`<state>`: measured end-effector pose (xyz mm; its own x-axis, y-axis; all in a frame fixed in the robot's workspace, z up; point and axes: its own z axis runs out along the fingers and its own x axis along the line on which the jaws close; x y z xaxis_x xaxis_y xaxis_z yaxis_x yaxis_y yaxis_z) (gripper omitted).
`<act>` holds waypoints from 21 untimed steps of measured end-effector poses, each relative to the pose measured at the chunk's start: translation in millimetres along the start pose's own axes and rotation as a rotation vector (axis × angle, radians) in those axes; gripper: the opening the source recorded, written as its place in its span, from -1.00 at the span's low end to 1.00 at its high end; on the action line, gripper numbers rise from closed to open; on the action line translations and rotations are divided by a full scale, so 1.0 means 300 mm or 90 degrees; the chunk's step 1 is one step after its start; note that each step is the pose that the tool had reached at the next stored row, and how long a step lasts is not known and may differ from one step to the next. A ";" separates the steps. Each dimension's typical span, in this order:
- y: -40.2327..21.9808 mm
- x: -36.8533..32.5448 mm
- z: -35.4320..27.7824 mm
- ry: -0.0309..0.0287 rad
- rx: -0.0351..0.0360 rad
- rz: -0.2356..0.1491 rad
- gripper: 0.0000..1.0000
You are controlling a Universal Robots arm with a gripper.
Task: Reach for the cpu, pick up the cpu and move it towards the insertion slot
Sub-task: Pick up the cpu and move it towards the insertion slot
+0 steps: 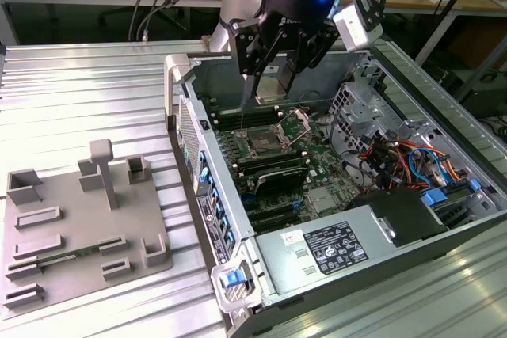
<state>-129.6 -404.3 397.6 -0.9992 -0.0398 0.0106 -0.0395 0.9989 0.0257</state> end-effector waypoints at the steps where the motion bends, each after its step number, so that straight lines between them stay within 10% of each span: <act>1: 0.000 -0.001 0.000 -0.0001 0.0000 0.003 0.09; 13: 0.008 -0.006 0.003 -0.0014 -0.0006 0.050 0.09; 21: 0.062 -0.009 0.005 -0.0013 0.0023 0.050 0.09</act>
<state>-127.8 -385.7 396.5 -0.9992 0.0395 0.0104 0.0397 0.9990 0.0212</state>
